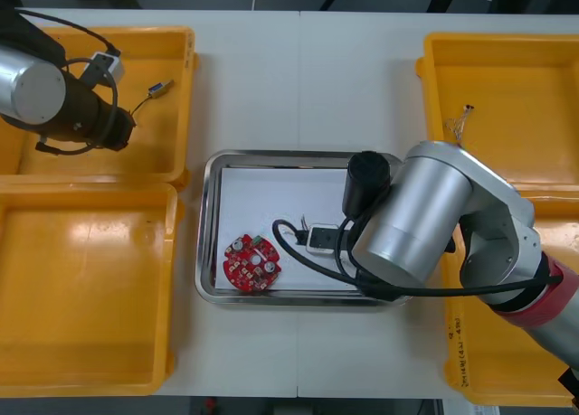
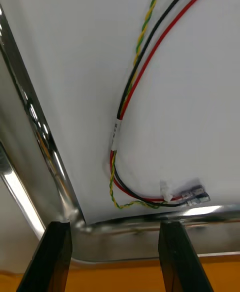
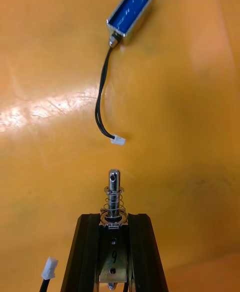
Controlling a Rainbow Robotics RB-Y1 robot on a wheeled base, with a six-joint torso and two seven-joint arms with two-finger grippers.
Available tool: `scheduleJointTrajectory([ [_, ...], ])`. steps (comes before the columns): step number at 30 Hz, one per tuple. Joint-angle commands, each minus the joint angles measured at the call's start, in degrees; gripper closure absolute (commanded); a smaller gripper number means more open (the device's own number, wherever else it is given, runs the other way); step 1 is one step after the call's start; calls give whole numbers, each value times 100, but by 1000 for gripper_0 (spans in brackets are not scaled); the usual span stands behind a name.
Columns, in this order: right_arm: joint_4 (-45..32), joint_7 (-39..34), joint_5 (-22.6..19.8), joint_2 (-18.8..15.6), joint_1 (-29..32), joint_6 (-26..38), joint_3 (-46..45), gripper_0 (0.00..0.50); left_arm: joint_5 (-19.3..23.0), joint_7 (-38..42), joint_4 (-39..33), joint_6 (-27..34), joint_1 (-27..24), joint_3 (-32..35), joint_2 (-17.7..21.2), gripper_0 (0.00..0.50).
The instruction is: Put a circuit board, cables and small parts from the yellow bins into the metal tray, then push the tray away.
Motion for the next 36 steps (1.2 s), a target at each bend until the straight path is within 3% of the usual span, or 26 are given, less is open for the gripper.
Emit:
scheduleJointTrajectory([
  [1,-384,-211,-220,158,-417,37,-536,0,-11,-221,-424,290,-299,405,-40,499],
  [8,-428,-352,-739,158,-716,37,-1266,0,-187,-72,-952,914,-299,677,-40,500],
  [15,-437,-510,-1125,-35,-927,37,-1837,0,-152,684,-1690,1441,-317,704,-128,497],
  [27,-235,-712,-1433,-483,-1120,37,-2593,2,-460,2003,-2630,2417,-572,669,-946,498],
  [36,424,-730,-1600,-756,-1384,37,-3226,0,-908,2846,-2745,2390,-704,-61,-1385,498],
])
